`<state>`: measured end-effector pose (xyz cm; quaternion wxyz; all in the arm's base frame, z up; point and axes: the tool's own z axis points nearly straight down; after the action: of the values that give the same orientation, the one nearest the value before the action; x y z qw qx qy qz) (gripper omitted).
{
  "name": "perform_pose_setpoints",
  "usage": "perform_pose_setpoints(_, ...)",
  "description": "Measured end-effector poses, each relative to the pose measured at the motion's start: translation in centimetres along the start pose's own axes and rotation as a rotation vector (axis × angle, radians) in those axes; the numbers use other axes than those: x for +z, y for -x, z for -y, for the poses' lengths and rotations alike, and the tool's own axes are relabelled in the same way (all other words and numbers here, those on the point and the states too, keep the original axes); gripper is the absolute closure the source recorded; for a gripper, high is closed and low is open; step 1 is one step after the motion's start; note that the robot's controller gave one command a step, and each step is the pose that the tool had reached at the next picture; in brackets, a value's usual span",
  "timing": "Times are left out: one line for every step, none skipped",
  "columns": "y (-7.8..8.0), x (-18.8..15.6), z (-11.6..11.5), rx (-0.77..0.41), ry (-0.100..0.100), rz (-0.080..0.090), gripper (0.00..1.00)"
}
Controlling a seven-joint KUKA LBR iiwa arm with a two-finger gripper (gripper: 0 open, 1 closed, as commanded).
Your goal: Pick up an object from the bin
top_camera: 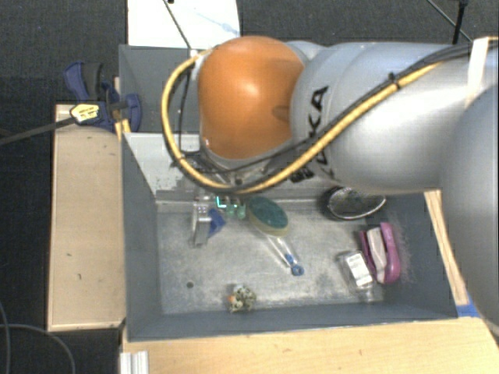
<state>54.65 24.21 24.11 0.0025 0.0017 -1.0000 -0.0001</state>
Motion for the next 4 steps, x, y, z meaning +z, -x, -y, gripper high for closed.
perform_pose_setpoints(4.1,17.5,8.6,0.165,-0.003,0.001,0.00)
perform_pose_setpoints(4.2,13.9,6.3,0.268,0.004,0.011,0.00)
perform_pose_setpoints(4.3,14.0,8.1,0.459,0.001,0.005,0.00)
perform_pose_setpoints(3.8,17.2,7.1,0.482,0.001,0.002,0.00)
